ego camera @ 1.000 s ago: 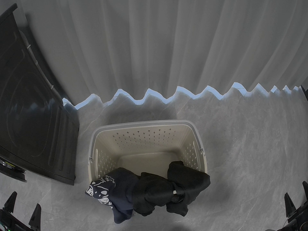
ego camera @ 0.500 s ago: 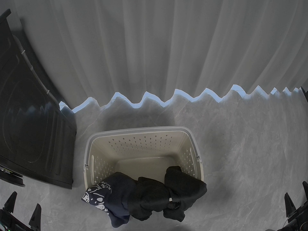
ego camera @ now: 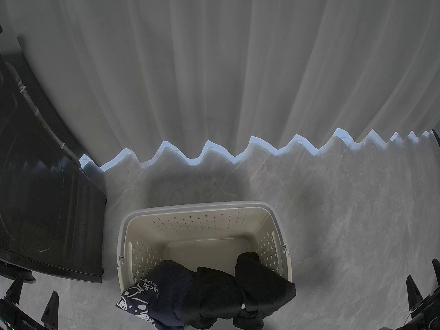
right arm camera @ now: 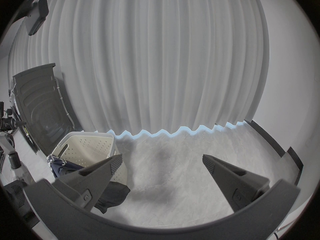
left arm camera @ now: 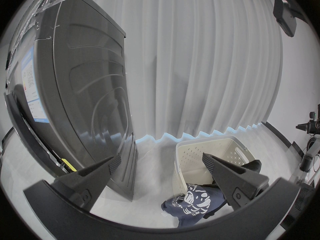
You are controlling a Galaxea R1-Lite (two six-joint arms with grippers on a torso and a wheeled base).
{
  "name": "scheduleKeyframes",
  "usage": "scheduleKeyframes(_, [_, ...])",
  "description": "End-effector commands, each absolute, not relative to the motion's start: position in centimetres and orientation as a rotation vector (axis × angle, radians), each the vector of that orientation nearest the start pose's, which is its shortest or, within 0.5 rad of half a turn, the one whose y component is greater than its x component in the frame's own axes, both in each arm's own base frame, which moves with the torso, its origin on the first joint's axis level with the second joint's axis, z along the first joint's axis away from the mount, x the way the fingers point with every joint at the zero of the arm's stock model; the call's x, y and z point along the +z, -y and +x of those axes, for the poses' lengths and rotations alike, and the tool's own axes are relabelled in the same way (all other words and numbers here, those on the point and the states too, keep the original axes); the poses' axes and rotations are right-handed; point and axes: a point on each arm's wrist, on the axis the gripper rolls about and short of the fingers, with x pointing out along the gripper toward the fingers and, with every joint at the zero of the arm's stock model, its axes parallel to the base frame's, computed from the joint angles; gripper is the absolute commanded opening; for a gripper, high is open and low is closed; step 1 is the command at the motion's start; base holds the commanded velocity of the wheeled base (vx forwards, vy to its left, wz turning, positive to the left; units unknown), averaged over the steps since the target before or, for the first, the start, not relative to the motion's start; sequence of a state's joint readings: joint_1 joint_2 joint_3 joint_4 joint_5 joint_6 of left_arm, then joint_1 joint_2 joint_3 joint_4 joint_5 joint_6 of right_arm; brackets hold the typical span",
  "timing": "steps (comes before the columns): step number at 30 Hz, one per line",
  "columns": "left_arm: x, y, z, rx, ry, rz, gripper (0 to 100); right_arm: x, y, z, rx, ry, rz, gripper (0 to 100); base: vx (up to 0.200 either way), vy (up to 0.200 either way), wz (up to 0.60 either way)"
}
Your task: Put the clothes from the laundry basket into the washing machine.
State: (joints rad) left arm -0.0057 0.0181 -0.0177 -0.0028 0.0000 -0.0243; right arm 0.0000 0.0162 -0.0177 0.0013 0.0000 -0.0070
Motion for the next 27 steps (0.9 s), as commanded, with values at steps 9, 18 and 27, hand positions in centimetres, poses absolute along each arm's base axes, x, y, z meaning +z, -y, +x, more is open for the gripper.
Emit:
scheduleKeyframes(9, [7.59,-0.01,-2.26,-0.006,0.0,-0.025,100,7.57,0.0,-2.29,0.0,0.0,-0.008,100,0.044,0.0,0.0])
scheduleKeyframes(18, [7.59,-0.01,-2.26,-0.006,0.0,-0.025,100,7.57,0.0,-2.29,0.0,0.0,-0.008,100,0.022,0.0,0.0])
scheduleKeyframes(27, [7.59,-0.01,-2.26,-0.006,0.0,-0.026,100,7.57,0.0,-2.29,0.0,0.0,-0.008,100,0.044,0.0,0.0])
